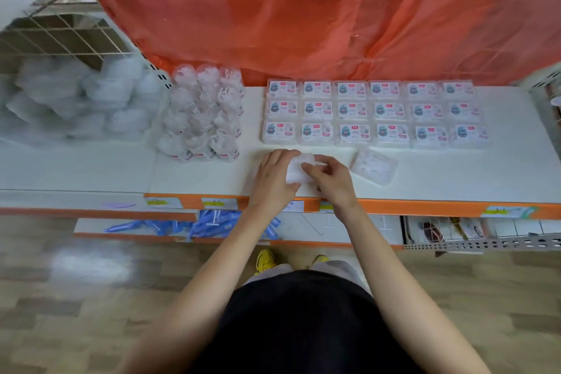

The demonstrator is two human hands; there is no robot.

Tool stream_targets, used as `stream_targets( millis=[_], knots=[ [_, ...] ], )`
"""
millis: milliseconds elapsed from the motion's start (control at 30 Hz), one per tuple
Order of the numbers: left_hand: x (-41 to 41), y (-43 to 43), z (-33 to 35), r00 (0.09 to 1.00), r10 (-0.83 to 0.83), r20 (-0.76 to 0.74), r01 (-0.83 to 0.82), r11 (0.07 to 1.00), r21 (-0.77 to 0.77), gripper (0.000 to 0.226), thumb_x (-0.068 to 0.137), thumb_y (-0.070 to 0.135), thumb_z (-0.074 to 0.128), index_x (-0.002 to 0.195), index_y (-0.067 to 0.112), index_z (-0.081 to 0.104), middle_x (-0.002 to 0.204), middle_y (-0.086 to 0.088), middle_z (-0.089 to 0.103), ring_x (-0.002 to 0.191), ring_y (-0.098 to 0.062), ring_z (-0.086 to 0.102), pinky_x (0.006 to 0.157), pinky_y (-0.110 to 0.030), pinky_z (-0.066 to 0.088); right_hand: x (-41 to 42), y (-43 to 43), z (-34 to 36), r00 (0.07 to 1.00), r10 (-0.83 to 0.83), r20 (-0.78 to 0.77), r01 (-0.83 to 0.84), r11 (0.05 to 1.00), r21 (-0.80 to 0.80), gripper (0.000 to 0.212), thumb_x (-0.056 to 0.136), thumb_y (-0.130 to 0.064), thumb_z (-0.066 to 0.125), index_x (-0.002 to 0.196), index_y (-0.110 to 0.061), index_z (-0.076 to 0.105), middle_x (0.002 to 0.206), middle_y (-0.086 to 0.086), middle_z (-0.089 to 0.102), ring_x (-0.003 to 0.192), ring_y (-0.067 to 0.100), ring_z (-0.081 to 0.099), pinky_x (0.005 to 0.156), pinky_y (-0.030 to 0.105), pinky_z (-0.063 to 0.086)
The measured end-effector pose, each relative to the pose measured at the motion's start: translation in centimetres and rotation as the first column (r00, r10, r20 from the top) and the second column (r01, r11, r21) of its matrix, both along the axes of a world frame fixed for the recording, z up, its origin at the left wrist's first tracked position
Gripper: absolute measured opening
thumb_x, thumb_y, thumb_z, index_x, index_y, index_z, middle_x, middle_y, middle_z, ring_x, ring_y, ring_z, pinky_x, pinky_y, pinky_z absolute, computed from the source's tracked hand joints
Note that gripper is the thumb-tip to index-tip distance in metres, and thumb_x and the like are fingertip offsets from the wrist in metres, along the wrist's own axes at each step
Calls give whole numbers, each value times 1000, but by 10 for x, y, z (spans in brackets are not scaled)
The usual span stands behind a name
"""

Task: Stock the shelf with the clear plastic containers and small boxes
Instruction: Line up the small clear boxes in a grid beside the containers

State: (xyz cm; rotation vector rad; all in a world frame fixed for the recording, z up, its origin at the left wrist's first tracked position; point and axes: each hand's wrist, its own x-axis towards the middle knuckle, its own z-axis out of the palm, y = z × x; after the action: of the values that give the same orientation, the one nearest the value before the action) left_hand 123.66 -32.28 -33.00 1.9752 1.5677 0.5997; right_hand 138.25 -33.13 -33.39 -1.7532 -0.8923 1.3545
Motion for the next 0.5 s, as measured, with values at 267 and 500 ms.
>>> stream_targets(
  millis=[267, 500],
  knots=[
    [-22, 4, 5, 908, 260, 328, -144, 930, -340, 60, 83, 28, 76, 135, 21, 48, 128, 10, 48, 116, -4, 47, 92, -12, 40, -1, -3, -3, 986, -31, -167, 45, 996, 83, 21, 90, -16, 70, 110, -21, 66, 95, 2, 70, 84, 12, 63, 72, 22, 49],
    [-39, 12, 15, 669, 644, 370, -109, 578, -809, 44, 100, 51, 39, 107, 13, 61, 105, -9, 68, 85, -24, 69, 73, -34, 55, -6, -7, -5, 980, -24, -198, 68, 973, 220, 35, 85, -4, 73, 118, -13, 65, 108, 7, 70, 100, 14, 64, 88, 26, 51]
  ],
)
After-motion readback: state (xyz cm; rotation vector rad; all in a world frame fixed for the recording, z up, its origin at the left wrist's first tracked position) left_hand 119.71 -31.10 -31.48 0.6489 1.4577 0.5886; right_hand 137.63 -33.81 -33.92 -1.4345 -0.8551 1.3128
